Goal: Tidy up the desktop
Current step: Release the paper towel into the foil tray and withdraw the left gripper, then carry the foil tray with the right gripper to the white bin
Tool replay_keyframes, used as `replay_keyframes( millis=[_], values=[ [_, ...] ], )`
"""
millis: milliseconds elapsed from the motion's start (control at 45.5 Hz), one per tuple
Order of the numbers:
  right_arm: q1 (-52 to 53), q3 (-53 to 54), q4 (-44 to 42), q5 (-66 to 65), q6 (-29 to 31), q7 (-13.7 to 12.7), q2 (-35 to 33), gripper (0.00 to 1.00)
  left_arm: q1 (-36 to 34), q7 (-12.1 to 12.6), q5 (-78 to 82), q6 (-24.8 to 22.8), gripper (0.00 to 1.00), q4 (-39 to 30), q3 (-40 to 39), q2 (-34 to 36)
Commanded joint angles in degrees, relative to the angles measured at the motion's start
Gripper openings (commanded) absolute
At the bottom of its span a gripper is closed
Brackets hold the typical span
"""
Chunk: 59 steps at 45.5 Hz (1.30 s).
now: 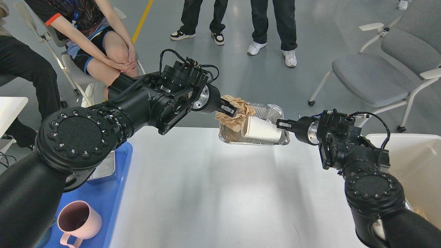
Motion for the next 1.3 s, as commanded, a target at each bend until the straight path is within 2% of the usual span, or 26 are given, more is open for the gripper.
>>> replay_keyframes(
  millis=[0,461,571,681,746,944,1120,1273],
  values=[
    [-0.1,0.0,0.0,-0.1,-0.1,0.0,0.0,0.00,0.0,0.0,-3.0,0.0,0.96,0.0,0.1,0.0],
    [-0.1,0.1,0.0,0.0,-0.1,0.0,0.0,0.00,0.0,-0.1,-3.5,0.6,0.97,0.0,0.0,0.2],
    [-0.2,0.1,0.0,0.0,-0.1,0.0,0.0,0.00,0.1,0.0,-7.2,2.3,0.97,0.1,0.0,0.4],
    [-0.2,0.1,0.0,0.0,-0.1,0.0,0.0,0.00,1.0,0.1,-12.1,6.2,0.97,0.4,0.2,1.1],
    [-0.4,0.2,0.0,0.0,-0.1,0.0,0.0,0.00,3.5,0.1,-15.5,9.8,0.97,3.9,0.1,1.2],
    [-0.4,0.2,0.0,0.1,-0.1,-0.1,0.0,0.00,9.6,0.1,-29.6,14.1,0.97,13.7,-1.6,1.3],
    [-0.4,0.1,0.0,2.0,-0.1,-0.1,0.0,0.00,12.0,1.1,-43.3,19.2,0.97,14.8,-7.6,3.1],
    [-0.6,0.2,0.0,2.0,-0.1,-0.1,0.0,0.00,13.9,1.0,-51.0,21.8,0.97,14.7,-22.9,5.2]
  ],
)
